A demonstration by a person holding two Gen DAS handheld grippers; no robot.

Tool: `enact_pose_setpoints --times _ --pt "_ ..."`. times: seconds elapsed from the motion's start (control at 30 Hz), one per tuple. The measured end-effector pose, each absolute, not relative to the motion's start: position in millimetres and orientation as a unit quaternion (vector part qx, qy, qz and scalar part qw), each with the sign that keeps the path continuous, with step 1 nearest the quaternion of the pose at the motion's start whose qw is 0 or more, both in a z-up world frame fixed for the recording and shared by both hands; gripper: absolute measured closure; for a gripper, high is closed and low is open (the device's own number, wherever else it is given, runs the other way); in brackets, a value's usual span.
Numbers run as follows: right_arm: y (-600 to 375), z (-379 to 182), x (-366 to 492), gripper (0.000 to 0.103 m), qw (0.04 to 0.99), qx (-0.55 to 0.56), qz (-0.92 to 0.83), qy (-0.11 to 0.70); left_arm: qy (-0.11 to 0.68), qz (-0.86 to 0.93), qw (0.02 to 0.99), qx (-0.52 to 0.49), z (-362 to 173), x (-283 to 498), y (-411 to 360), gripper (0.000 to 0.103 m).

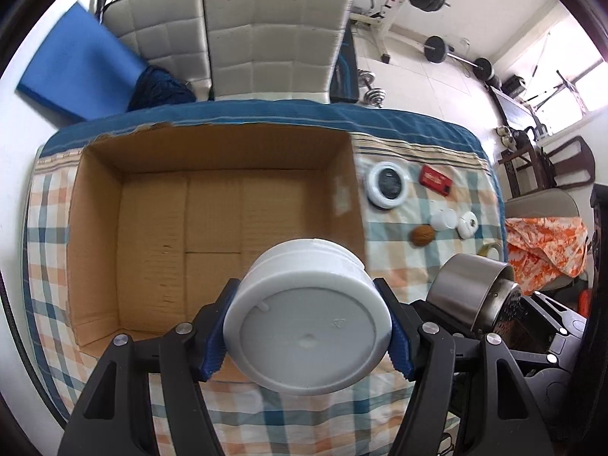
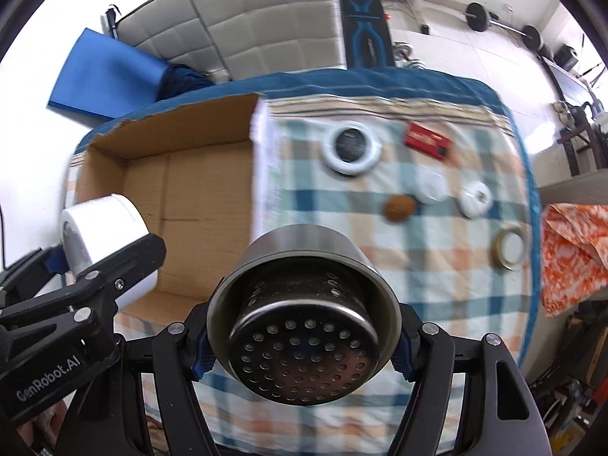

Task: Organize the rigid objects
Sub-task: 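Carry the white jar with the left tool while the right tool carries the strainer cup into the box, then open the left tool releasing the jar while the right tool releases the strainer cup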

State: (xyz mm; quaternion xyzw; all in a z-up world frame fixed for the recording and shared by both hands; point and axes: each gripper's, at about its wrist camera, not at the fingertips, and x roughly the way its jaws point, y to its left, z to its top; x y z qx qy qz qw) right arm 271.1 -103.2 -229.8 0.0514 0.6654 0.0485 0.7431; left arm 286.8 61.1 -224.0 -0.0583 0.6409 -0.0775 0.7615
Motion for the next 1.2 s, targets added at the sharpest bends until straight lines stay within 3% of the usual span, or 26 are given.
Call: enact_pose_setpoints --times 0.47,0.77,1.2 --pt "11.5 -309.6 365.9 0.03 0.719 0.028 0.074 0.69 0.698 -0.056 0.703 -0.126 -319.5 370.0 169.6 0.037" --pt "37.1 -368.8 408.7 0.03 0.699 0.011 0.065 0.713 0.739 -0.058 0.661 -0.119 -384.1 400.4 168.7 0.037" --pt "44.8 -412.8 425.7 0.029 0.669 0.003 0.065 0.741 0.754 -0.051 0.648 -0.096 -397.4 406.5 150.5 0.034"
